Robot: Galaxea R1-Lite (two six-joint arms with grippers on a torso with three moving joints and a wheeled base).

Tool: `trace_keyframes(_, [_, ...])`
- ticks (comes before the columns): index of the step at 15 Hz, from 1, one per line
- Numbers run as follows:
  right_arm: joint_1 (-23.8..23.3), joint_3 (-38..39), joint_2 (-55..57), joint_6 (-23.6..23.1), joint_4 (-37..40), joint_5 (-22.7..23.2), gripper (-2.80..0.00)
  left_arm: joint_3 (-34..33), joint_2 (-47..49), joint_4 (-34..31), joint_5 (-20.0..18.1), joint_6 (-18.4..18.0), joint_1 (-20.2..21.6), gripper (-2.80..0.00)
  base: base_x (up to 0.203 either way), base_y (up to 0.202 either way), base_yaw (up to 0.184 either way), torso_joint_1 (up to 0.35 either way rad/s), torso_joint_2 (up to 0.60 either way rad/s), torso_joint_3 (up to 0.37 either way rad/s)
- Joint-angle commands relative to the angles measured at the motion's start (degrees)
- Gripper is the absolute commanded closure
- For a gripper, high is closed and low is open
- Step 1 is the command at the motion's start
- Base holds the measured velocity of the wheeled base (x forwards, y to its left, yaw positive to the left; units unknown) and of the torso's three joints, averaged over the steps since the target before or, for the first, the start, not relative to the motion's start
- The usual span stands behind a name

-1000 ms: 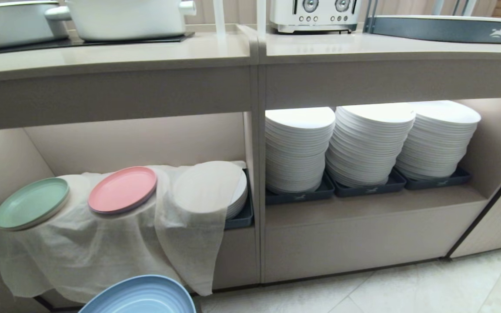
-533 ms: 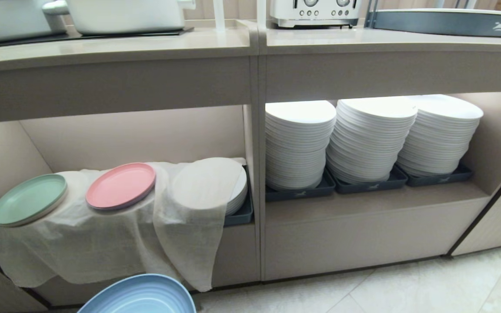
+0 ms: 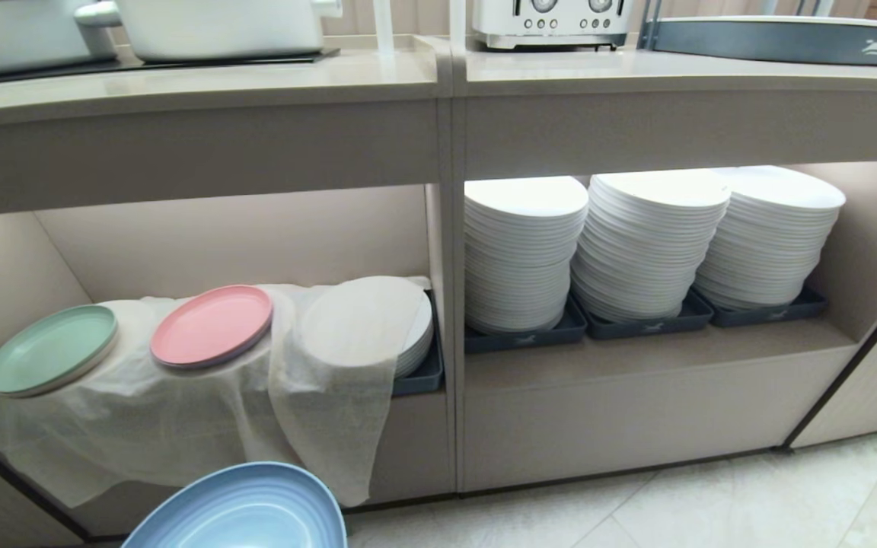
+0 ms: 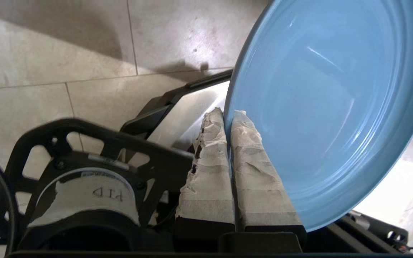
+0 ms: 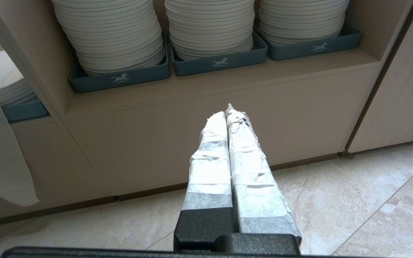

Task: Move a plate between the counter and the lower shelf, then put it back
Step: Put the plate in the cupboard

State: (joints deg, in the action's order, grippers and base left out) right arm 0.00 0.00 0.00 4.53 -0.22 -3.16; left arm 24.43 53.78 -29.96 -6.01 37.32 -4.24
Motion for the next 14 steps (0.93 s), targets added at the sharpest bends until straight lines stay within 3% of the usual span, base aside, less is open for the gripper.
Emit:
trace_keyframes(1, [-0.1,0.0,0.0,0.0,0.0,0.0,0.00,1.5,2.7,1.4,-0.1,0.3,0.0,0.00,0.000,0.000,0.000,0.000,0.00,0.000])
trace_keyframes(14, [0.0,0.0,0.0,0.1,0.0,0.0,0.00,12.2,24.9,12.6,-0.2,0.5,-0.1,0.00,0.000,0.000,0.000,0.000,0.00,0.000])
